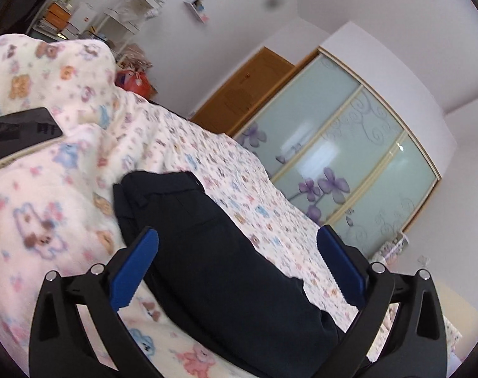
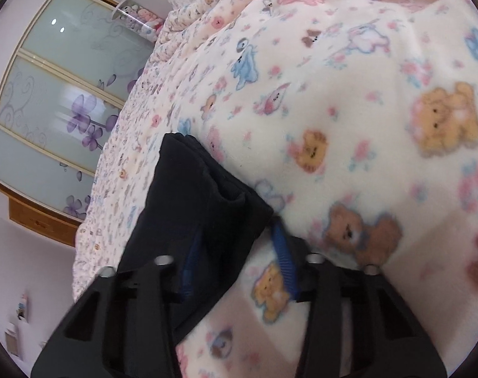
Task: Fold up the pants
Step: 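Lift the folded trousers with the right tool and fold them over again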
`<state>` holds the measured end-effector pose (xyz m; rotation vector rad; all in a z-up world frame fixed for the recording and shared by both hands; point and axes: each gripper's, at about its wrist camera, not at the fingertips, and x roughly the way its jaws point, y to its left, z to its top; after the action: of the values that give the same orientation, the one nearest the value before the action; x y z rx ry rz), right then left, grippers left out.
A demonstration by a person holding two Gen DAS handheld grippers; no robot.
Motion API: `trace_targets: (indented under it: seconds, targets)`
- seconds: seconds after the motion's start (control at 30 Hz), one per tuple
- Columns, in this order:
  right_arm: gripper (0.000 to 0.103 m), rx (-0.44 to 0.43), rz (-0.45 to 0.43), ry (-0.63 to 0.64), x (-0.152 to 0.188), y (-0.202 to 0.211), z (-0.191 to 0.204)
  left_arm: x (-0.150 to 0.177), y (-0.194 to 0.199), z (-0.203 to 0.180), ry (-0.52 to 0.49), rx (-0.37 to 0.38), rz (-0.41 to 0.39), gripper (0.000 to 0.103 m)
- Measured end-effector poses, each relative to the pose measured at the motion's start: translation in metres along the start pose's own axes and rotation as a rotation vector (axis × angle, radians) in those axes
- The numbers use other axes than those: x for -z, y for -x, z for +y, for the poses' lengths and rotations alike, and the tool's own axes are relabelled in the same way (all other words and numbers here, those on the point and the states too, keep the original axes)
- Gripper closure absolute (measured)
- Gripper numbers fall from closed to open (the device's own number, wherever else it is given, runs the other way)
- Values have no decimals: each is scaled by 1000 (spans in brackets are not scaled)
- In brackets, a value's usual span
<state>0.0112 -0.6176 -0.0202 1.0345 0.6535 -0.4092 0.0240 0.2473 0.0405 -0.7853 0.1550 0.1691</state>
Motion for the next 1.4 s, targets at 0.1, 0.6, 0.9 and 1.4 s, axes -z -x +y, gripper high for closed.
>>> trace_targets:
  seconds: [0.1, 0.6, 0.9, 1.4]
  targets:
    - [84, -48, -9, -25, 1, 0, -5, 3, -4, -3, -16, 6, 24, 2]
    - [93, -369, -211, 267, 38, 63, 99, 14, -15, 4, 23, 15, 106, 2]
    - [93, -540, -92, 572, 143, 62, 246, 16, -26, 9, 53, 12, 196, 2]
    - [92, -415, 201, 1029, 351, -22, 334, 13, -27, 15, 64, 15, 221, 2]
